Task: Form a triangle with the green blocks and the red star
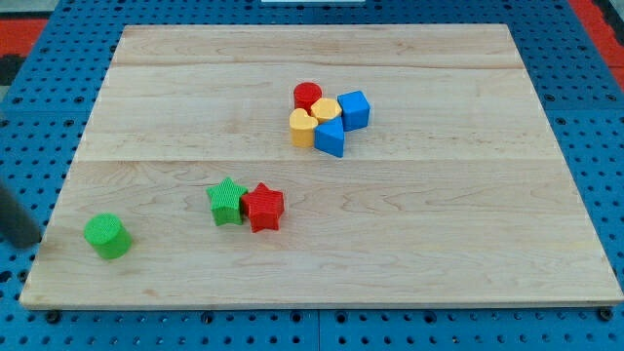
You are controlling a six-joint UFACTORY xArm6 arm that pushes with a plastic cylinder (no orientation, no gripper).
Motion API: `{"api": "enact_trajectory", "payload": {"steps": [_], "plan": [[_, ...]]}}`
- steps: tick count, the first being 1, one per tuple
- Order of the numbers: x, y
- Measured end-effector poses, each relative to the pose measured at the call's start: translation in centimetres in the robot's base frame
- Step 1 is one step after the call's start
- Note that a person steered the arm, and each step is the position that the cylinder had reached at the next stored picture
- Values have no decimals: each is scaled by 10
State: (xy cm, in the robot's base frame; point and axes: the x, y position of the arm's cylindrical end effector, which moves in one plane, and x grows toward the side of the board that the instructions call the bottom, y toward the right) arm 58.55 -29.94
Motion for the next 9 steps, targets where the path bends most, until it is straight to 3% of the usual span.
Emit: {"api": "enact_trajectory", "payload": {"steps": [1, 3, 4, 5, 6, 9], "plan": [[1, 46], [-77, 226], [-80, 291], [-112, 318], [-98, 330], [-82, 235]]}}
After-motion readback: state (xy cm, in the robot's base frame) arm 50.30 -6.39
